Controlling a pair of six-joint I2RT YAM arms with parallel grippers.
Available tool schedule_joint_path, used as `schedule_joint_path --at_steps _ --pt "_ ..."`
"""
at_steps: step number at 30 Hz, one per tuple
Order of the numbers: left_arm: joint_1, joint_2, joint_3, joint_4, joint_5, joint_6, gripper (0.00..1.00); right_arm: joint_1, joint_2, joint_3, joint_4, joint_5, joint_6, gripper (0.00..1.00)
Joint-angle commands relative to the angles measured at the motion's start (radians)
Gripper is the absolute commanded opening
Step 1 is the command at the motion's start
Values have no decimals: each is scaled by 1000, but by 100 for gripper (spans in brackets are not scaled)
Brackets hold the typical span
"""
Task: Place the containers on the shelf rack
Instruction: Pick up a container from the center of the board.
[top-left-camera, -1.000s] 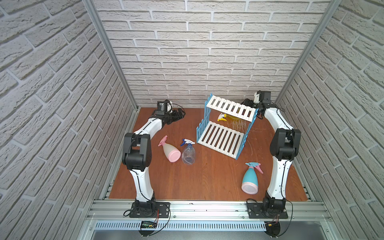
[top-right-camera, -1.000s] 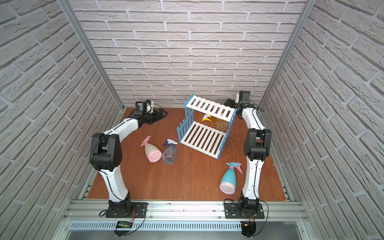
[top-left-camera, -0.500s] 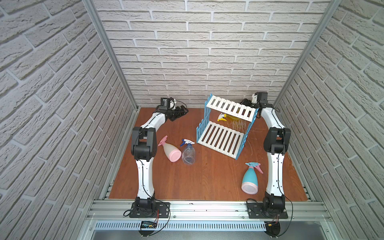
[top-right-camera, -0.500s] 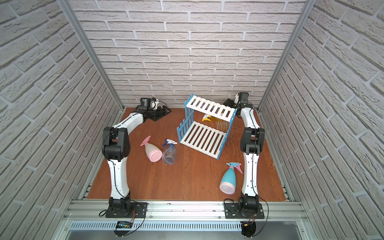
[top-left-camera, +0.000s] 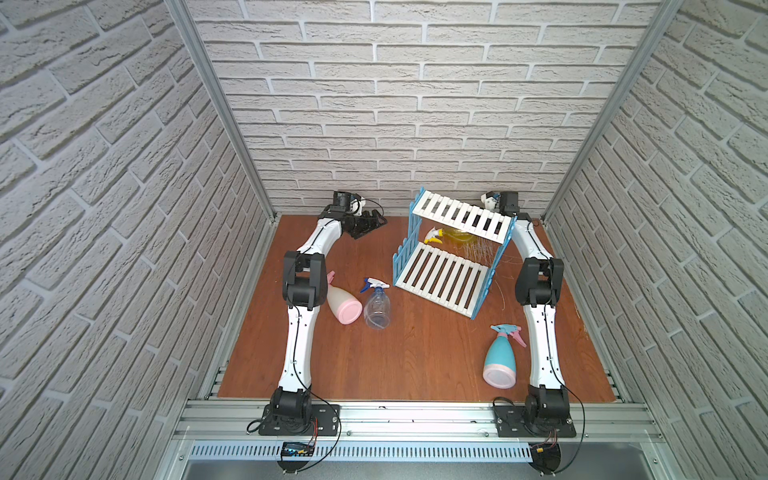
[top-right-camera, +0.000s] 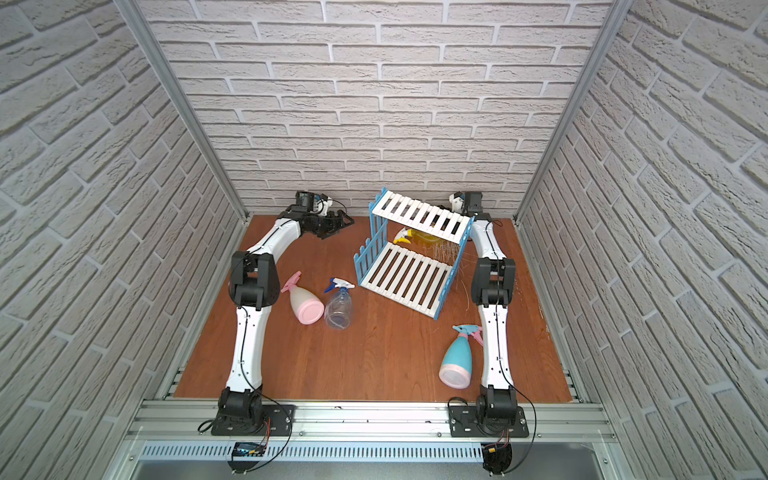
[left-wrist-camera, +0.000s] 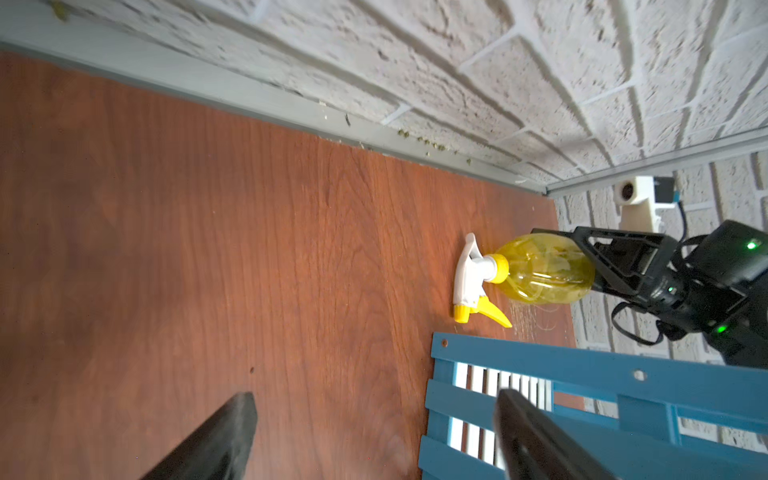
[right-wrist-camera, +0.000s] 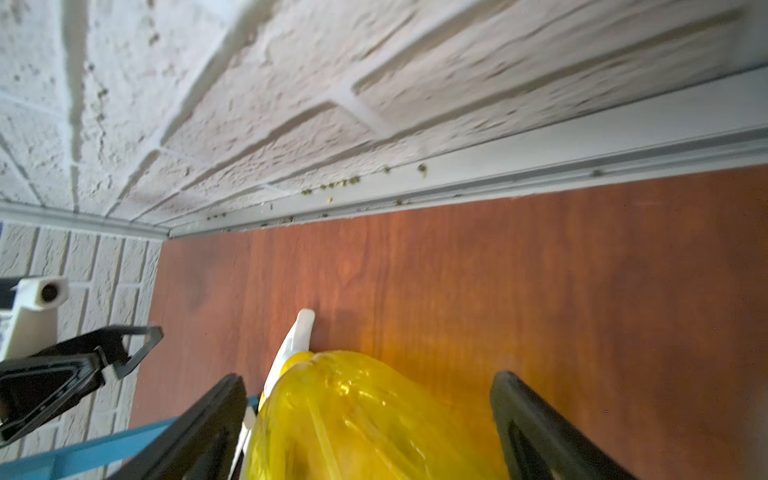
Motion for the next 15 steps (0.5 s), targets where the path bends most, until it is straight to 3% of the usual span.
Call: schedule_joint_path --at_steps 1,6,15 --pt "-19 55 83 -70 59 33 93 30 13 22 -17 -86 -42 95" --pt "-45 110 132 -73 113 30 92 46 18 17 -78 -148 -99 99" --pt "-84 171 184 -91 141 29 84 64 -41 -52 -222 -257 -339 100"
